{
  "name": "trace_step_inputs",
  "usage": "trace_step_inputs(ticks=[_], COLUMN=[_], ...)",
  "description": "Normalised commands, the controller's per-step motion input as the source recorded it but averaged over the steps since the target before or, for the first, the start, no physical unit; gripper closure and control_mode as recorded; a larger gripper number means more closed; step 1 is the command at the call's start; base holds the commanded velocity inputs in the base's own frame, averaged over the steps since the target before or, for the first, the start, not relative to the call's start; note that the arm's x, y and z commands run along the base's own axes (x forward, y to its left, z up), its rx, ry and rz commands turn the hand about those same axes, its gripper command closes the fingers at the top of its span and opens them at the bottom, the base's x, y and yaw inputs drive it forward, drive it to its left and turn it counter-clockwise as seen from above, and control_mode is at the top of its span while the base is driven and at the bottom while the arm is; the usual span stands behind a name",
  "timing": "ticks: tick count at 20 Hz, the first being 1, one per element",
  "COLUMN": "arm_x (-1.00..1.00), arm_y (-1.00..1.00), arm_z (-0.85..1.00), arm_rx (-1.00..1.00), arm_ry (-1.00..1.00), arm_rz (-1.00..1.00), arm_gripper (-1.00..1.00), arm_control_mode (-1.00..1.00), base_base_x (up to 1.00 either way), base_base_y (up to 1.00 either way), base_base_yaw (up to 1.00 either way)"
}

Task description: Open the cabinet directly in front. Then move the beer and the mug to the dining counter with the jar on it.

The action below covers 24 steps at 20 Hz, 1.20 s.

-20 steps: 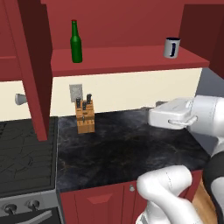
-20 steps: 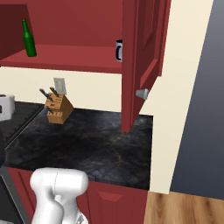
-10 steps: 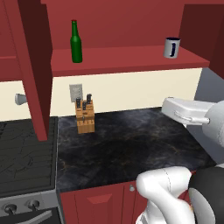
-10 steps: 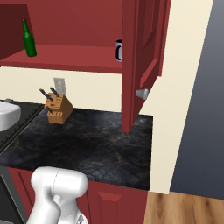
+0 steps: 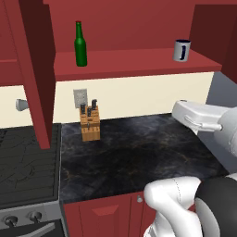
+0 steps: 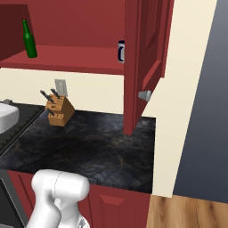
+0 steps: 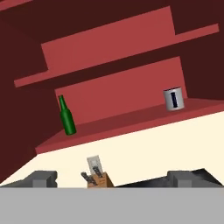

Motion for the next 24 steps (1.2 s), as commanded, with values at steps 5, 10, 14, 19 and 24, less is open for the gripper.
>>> trace_step_inputs(ticks=[5, 10, 14, 19, 24], arm_x=[0.00, 0.01, 0.02, 0.26, 0.41], arm_y=[-0.63, -0.58, -0.59, -0.13, 0.00], arm_z=[0.00, 0.00, 0.00, 0.00, 0.00], arm_rx=[0.00, 0.00, 0.00, -0.02, -0.04], arm_ry=[0.02, 0.10, 0.10, 0.06, 0.04], arm_rz=[-0.10, -0.18, -0.17, -0.07, 0.00], arm_gripper=[-1.00, -1.00, -1.00, -1.00, -1.00], arm_control_mode=[-1.00, -1.00, -1.00, -1.00, -1.00], base_base_x=[0.00, 0.00, 0.00, 0.00, 0.00], base_base_y=[0.00, 0.00, 0.00, 0.00, 0.00], base_base_yaw=[0.00, 0.00, 0.00, 0.00, 0.00])
